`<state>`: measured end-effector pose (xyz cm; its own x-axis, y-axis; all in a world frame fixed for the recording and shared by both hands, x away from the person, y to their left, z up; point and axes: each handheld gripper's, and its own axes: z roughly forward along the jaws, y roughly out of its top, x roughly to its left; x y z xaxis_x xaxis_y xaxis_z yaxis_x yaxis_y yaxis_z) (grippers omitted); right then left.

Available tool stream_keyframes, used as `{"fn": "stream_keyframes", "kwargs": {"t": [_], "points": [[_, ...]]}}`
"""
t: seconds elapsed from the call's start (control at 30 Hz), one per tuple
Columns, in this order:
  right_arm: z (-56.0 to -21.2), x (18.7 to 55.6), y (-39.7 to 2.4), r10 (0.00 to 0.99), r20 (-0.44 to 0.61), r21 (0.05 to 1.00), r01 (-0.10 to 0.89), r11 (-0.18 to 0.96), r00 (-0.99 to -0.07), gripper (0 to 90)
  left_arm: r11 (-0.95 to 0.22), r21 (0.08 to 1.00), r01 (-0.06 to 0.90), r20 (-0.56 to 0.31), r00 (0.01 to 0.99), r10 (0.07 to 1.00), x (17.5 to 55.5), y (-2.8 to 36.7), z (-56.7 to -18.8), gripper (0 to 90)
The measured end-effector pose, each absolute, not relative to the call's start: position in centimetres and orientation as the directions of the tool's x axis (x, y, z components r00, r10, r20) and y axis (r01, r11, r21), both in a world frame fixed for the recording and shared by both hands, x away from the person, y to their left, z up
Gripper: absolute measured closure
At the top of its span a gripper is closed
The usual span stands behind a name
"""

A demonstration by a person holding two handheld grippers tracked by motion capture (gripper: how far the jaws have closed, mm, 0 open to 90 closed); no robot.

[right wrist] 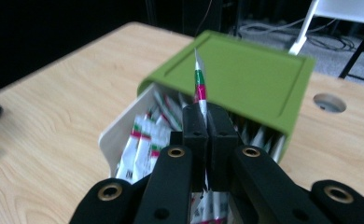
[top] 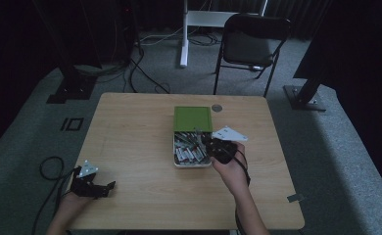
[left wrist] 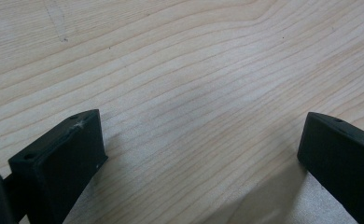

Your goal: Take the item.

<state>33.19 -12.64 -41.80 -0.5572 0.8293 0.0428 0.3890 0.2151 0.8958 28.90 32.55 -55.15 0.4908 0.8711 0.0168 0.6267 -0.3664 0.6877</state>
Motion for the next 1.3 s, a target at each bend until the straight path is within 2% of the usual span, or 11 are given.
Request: {"fn": "stream_keyframes", "kwargs": {"t": [0.23, 0.47, 0.77, 0.87, 0.9, 1.3], "points": [[-39.9, 33.6, -15.4, 0.867, 0.052, 0.917, 0.368, 0.155, -0.495, 88.8, -0.367, 0.687, 0.627, 0.017, 0.491, 0.871, 28.9, 32.6, -55.1, 1.4], [-40.5, 34.5, -17.5, 0.899, 0.067, 0.914, 0.387, 0.118, -0.432, 88.8, -0.367, 0.687, 0.627, 0.017, 0.491, 0.871, 28.9, 32.6, -55.1, 1.4], [-44.8, 35.7, -19.2, 0.912, 0.121, 0.879, 0.469, 0.085, -0.392, 88.7, -0.366, 0.687, 0.628, 0.016, 0.491, 0.871, 28.9, 32.6, -55.1, 1.4], [-45.3, 35.7, -19.3, 0.915, 0.128, 0.877, 0.475, 0.075, -0.382, 88.7, -0.366, 0.687, 0.628, 0.016, 0.491, 0.871, 28.9, 32.6, -55.1, 1.4], [-46.6, 36.0, -19.6, 0.917, 0.145, 0.866, 0.496, 0.065, -0.373, 88.7, -0.366, 0.687, 0.628, 0.016, 0.491, 0.871, 28.9, 32.6, -55.1, 1.4], [-51.0, 37.4, -19.1, 0.906, 0.228, 0.819, 0.574, 0.021, -0.357, 88.7, -0.368, 0.686, 0.628, 0.017, 0.492, 0.870, 28.9, 32.6, -55.1, 1.4]]}}
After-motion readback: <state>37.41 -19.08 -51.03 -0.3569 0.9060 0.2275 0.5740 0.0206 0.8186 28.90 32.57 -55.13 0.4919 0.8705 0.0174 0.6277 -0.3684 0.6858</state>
